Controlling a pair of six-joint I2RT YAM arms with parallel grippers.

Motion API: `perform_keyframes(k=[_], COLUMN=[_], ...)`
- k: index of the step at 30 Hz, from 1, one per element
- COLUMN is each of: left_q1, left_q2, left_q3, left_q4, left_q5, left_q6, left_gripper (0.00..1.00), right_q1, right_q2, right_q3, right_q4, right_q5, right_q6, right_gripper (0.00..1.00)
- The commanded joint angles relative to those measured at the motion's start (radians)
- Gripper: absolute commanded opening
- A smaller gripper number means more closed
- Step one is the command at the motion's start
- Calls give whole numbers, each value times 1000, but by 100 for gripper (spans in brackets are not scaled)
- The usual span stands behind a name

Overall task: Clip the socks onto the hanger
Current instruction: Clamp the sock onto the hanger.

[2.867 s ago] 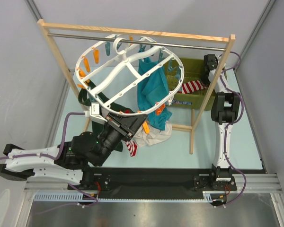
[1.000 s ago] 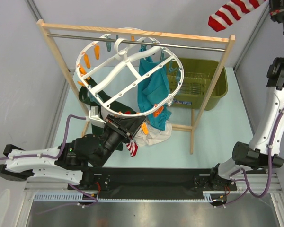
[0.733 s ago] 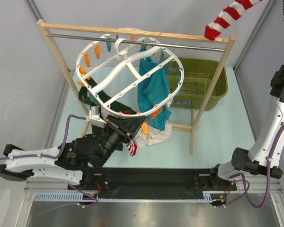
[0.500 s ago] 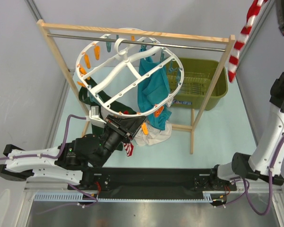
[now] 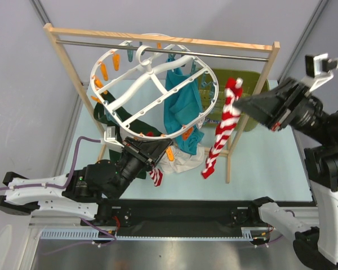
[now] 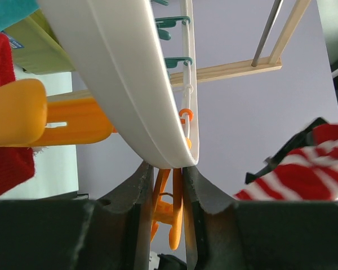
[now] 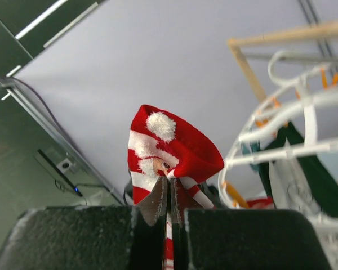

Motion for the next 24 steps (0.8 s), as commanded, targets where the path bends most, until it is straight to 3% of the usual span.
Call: perform_keyframes(k=[1,4,5,12,18,24], left_q1=[-13,-18,-17,-18,-18,-18], left_q2=[2,5,2,-12,-13,3], left_q3=[5,4,-1,-10,-10,-4], left_q4=[-82,-95,-92,-75,-78,-66], left_q5=[-22,-22,-26,-28,-25,-17], left_q6=[-14,-28,-34,-33,-34,-21], left_gripper=[0,0,0,0,0,0], right_q1=[12,12,12,70,153,330], right_q2=[-91,-175,-189,-267,-203,-145], right_q3=[-83,-170,-180,-350,-404,-388], right_q4=[-217,-375,-514,-869,-978,-871], right_q5=[-143,-222,-236,-197,-99,21], right_q6=[-123,-237,-284,-516,-624,-535], right_gripper=[0,0,0,0,0,0])
